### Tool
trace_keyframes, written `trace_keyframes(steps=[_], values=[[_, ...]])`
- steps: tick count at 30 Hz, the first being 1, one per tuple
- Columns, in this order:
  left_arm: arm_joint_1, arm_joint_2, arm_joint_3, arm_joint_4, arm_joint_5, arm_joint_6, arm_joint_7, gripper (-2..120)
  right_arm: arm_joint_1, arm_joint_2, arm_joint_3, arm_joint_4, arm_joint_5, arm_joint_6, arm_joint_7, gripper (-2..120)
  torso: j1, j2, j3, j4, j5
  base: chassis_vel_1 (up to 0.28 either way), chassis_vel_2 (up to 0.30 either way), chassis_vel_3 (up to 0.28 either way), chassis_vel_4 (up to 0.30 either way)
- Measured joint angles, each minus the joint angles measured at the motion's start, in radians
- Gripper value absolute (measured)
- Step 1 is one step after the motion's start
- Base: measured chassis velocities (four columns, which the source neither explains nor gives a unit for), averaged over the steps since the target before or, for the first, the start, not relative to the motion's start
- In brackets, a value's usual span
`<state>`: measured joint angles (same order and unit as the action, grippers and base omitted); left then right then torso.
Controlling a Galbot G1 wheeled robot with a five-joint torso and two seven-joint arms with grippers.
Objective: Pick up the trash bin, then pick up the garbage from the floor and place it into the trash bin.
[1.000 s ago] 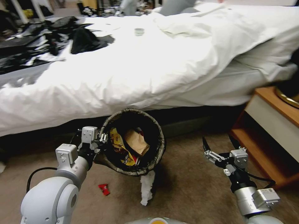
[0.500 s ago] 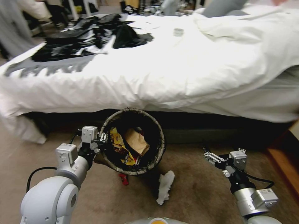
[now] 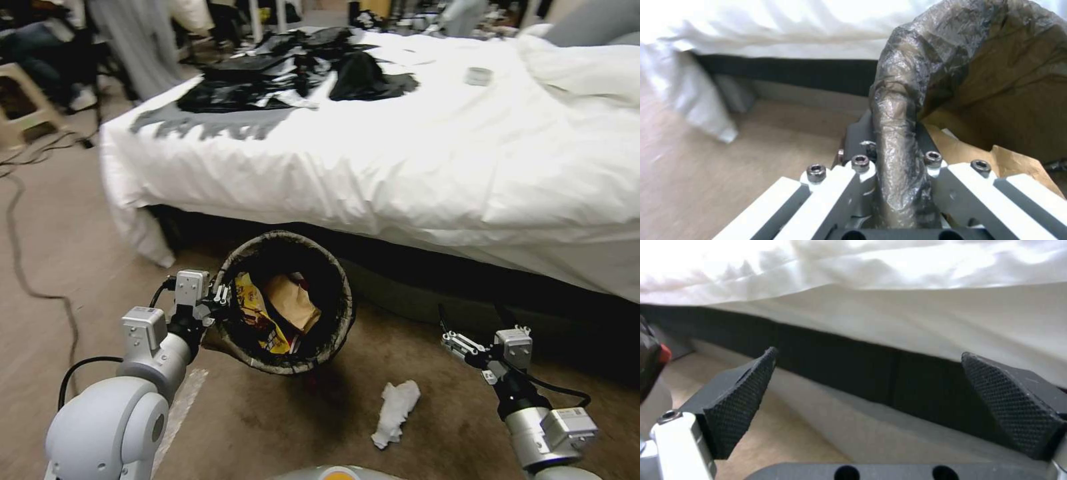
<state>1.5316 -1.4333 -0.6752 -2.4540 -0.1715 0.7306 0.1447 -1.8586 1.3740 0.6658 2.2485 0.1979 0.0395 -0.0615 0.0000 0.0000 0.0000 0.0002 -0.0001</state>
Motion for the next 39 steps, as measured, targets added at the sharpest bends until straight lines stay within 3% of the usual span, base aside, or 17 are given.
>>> trace_keyframes(steps=[25,39], values=[[0.004,-0.003,0.006,0.003,0.004,-0.012,-0.005,3,0.014,-0.025,-0.081,-0.412,0.033,0.023,-0.015,100,0.000,0.000,0.000,-0.0003,0.0001,0.022,0.021,0.024,0.023],[0.014,-0.007,0.015,-0.006,0.018,-0.014,-0.005,3,0.153,-0.087,-0.100,-0.674,0.032,0.004,-0.180,100,0.000,0.000,0.000,-0.0002,0.0001,0.000,0.000,0.000,0.000]])
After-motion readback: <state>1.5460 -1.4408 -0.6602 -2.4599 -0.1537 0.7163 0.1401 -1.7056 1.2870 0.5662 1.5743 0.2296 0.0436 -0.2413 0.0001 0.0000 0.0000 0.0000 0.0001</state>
